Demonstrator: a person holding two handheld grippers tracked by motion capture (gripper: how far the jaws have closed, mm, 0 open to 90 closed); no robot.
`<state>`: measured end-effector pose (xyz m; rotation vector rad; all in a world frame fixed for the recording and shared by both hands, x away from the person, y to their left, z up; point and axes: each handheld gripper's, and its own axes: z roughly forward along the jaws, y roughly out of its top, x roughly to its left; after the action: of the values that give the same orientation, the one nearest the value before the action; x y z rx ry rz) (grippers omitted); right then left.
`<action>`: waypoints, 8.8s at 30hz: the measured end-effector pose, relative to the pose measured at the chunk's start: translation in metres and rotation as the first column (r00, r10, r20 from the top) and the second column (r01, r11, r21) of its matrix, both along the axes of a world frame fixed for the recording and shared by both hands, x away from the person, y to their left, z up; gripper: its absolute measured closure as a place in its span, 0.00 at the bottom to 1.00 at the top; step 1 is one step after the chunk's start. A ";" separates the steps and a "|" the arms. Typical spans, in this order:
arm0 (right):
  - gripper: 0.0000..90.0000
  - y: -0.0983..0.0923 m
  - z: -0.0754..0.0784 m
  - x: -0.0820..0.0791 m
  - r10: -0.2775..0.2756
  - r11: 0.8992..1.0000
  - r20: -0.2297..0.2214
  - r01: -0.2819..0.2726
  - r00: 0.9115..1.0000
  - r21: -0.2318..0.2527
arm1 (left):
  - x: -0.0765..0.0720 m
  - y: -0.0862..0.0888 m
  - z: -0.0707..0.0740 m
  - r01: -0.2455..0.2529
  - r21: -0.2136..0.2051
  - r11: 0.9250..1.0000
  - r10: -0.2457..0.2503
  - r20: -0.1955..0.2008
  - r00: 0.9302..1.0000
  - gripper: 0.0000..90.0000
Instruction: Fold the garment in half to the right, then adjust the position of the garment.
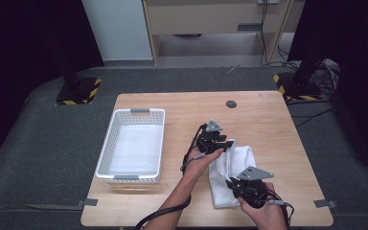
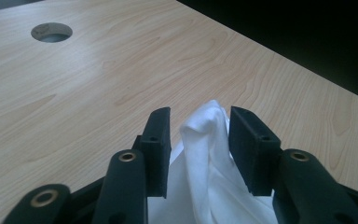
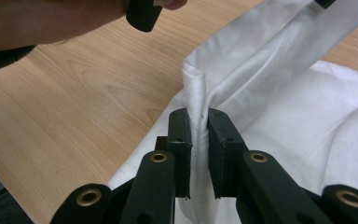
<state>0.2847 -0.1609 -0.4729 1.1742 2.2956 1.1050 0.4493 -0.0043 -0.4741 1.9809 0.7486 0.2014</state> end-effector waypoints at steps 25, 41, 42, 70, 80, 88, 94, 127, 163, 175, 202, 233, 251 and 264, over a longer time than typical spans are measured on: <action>0.89 -0.003 -0.006 -0.001 -0.022 1.000 0.006 0.022 1.000 -0.018 | -0.038 0.015 0.018 -0.034 0.041 0.999 0.031 0.087 0.996 0.31; 0.89 -0.011 -0.007 -0.005 -0.045 0.999 0.008 0.045 0.999 -0.023 | -0.071 0.029 0.012 -0.059 0.100 0.993 0.047 0.123 0.991 0.06; 0.89 -0.012 -0.007 -0.005 -0.046 0.999 0.010 0.046 0.999 -0.022 | -0.072 0.031 0.010 -0.066 0.095 0.993 0.054 0.121 0.991 0.05; 0.87 -0.039 -0.018 -0.012 -0.108 0.993 -0.004 0.107 0.994 -0.057 | -0.070 0.052 -0.037 -0.124 0.176 0.977 0.111 0.083 0.990 0.04; 0.86 -0.045 -0.021 -0.016 -0.119 0.991 -0.010 0.118 0.993 -0.061 | -0.074 0.044 -0.044 -0.127 0.210 0.970 0.111 0.086 0.990 0.04; 0.84 -0.051 -0.024 -0.016 -0.132 0.989 -0.018 0.130 0.991 -0.064 | -0.076 0.037 -0.048 -0.108 0.244 0.964 0.089 0.088 0.992 0.04; 0.80 -0.053 -0.027 -0.016 -0.136 0.989 -0.022 0.134 0.991 -0.069 | -0.076 0.033 -0.053 -0.102 0.264 0.959 0.082 0.084 0.993 0.04; 0.74 -0.065 -0.017 0.011 -0.134 0.988 -0.039 0.130 0.990 -0.079 | -0.081 0.026 -0.053 -0.080 0.280 0.957 0.053 0.103 0.993 0.04; 0.85 -0.104 -0.038 0.011 -0.236 0.968 -0.101 0.225 0.966 -0.107 | -0.078 0.025 -0.059 -0.089 0.322 0.942 0.061 0.098 0.993 0.04; 0.83 -0.101 -0.052 0.019 -0.244 0.963 -0.108 0.228 0.964 -0.146 | -0.079 0.027 -0.054 -0.094 0.293 0.951 0.071 0.089 0.994 0.04; 0.16 -0.063 -0.037 0.018 -0.052 0.994 -0.022 0.050 0.998 -0.094 | -0.073 0.047 -0.047 -0.146 0.263 0.954 0.135 0.061 0.989 0.04; 0.10 -0.022 -0.064 0.013 -0.055 0.995 -0.054 0.051 0.997 -0.083 | -0.069 0.051 -0.051 -0.156 0.279 0.948 0.149 0.049 0.988 0.04; 0.11 -0.012 -0.066 0.008 -0.056 0.996 -0.039 0.053 0.998 -0.075 | -0.070 0.052 -0.051 -0.164 0.279 0.946 0.157 0.047 0.986 0.05; 0.11 -0.001 -0.066 0.005 -0.034 0.997 -0.042 0.031 0.999 -0.074 | -0.067 0.054 -0.052 -0.173 0.275 0.946 0.167 0.043 0.985 0.11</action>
<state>0.2901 -0.1615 -0.5385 1.2140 2.3198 0.9838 0.3821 0.0502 -0.5266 2.1739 0.9211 0.4490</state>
